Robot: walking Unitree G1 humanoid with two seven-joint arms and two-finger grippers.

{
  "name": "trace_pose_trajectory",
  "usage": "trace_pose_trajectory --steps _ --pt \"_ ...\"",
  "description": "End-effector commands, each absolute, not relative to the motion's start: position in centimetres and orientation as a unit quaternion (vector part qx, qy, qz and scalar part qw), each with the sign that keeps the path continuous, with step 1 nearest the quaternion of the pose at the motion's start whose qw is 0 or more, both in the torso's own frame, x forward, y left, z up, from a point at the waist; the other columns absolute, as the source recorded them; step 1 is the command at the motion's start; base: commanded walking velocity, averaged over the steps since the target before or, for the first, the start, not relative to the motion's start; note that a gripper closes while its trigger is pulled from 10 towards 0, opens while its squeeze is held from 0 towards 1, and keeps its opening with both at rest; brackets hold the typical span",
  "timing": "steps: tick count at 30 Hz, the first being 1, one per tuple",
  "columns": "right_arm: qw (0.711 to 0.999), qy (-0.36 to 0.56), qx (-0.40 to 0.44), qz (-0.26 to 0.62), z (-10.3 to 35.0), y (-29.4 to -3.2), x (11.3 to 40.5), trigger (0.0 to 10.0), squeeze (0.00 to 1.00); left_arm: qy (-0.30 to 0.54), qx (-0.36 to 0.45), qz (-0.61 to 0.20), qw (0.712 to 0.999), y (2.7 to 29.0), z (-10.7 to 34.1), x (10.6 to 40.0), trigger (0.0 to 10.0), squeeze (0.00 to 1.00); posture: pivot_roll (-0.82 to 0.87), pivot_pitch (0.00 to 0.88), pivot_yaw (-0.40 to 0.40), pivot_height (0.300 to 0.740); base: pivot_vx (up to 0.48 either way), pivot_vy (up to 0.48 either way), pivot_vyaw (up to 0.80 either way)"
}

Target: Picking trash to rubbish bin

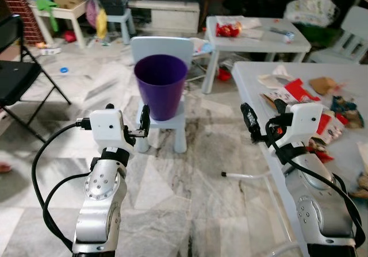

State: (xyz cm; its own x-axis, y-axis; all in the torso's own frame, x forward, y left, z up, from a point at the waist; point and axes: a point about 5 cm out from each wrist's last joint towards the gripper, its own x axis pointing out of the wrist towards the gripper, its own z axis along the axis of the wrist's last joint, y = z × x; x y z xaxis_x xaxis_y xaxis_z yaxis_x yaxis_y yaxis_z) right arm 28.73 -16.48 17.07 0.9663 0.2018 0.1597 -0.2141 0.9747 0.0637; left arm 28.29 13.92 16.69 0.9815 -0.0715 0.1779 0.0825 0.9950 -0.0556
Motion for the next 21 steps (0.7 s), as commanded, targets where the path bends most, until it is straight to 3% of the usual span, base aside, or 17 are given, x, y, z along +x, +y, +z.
trace_pose_trajectory --steps 1,21 --pt "0.991 -0.076 0.039 0.099 17.21 -16.72 28.92 10.0 0.00 -0.085 -0.039 -0.044 0.995 13.75 16.68 28.52 10.0 0.00 0.02 0.060 -0.079 0.740 0.000 0.000 -0.80" --pt "0.992 -0.080 0.036 0.096 17.21 -16.64 29.42 10.0 0.00 -0.080 -0.051 -0.053 0.994 13.68 16.55 28.79 10.0 0.00 0.03 0.045 -0.072 0.740 0.000 0.000 -0.80"
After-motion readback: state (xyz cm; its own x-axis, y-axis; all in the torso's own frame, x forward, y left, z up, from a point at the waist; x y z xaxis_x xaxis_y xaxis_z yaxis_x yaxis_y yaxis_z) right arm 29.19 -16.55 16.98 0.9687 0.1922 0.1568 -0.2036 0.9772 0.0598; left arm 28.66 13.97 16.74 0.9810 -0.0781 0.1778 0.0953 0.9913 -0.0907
